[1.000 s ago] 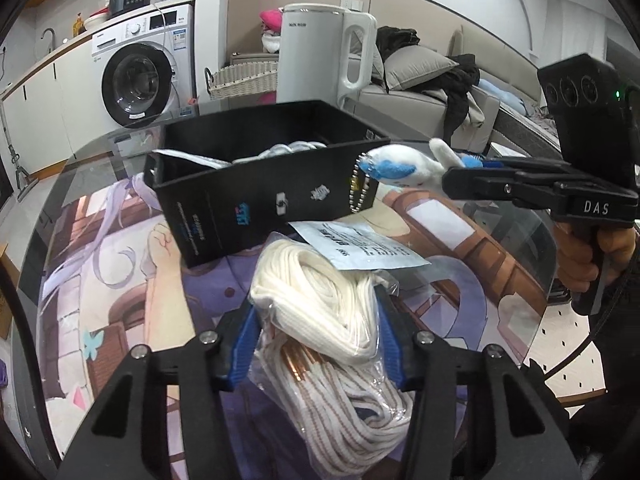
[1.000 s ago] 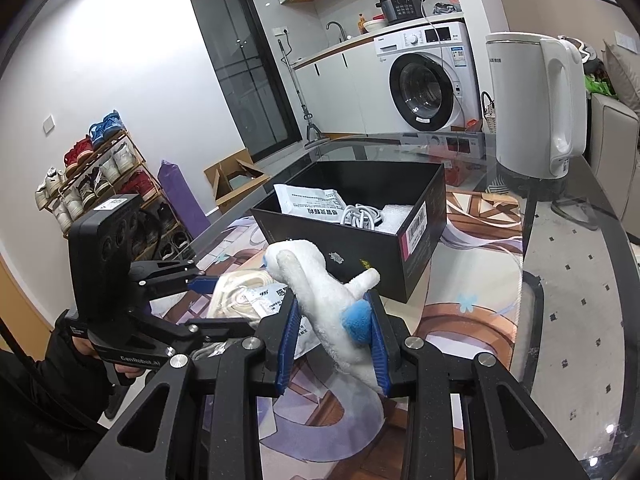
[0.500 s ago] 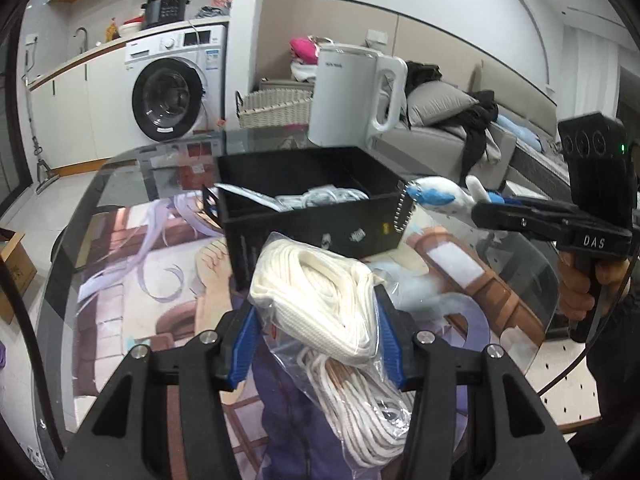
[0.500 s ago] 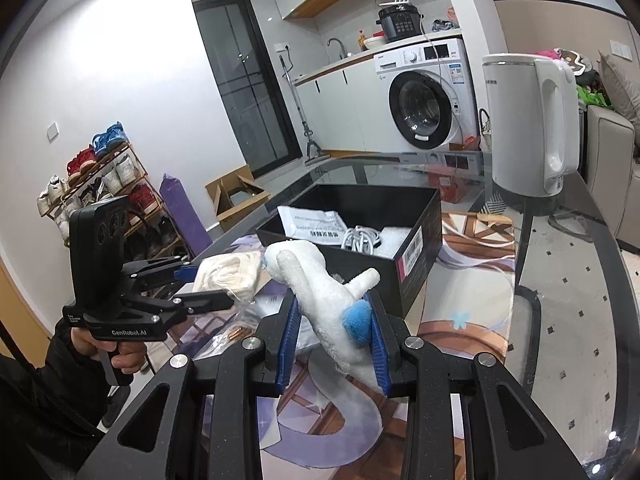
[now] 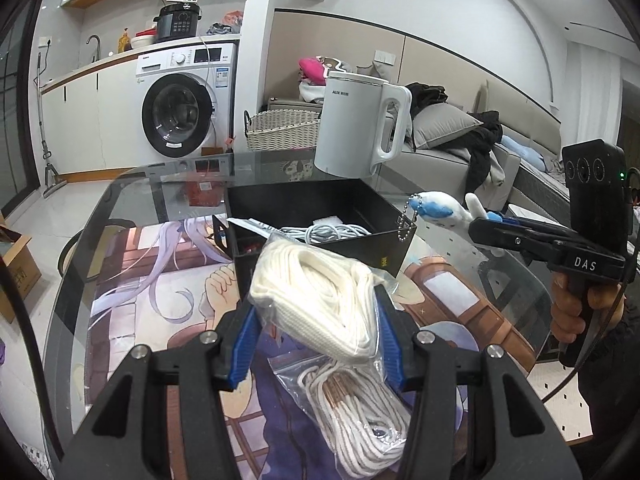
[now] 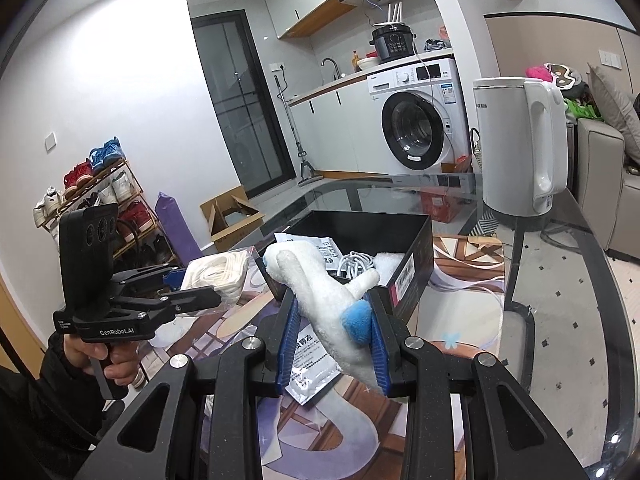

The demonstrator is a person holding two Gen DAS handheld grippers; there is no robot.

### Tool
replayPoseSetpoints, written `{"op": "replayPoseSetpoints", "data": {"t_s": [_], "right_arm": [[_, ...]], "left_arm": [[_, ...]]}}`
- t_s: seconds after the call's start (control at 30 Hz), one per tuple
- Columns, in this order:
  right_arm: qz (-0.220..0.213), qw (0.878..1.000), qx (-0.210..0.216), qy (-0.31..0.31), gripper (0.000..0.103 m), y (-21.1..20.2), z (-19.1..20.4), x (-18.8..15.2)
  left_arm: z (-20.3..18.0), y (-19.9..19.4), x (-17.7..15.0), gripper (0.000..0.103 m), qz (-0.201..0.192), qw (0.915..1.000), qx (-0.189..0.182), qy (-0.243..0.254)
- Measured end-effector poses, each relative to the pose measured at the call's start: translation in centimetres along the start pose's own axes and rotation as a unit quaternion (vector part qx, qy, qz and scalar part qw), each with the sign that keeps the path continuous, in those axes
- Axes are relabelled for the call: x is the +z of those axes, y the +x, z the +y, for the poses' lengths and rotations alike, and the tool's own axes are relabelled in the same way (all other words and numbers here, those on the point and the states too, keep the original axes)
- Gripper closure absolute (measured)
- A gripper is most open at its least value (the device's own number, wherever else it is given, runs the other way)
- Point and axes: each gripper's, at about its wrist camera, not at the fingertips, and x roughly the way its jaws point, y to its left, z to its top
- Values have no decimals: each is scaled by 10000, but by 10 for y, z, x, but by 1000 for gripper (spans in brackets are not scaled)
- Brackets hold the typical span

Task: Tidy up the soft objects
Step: 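Carry the rope bag and plush toy with both grippers over the box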

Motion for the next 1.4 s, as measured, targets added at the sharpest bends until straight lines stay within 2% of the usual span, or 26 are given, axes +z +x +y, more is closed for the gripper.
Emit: {"op": "replayPoseSetpoints", "data": {"t_s": [0.67, 1.4], "right_arm": [[-170, 9984, -463, -286, 71, 9, 14, 23], [-227, 9935, -958, -567, 71, 26, 14, 43]], "left_arm": [[-7, 14, 32, 52, -197, 9996, 177, 44], [-11, 42, 60, 52, -218, 9993, 297, 80]]}}
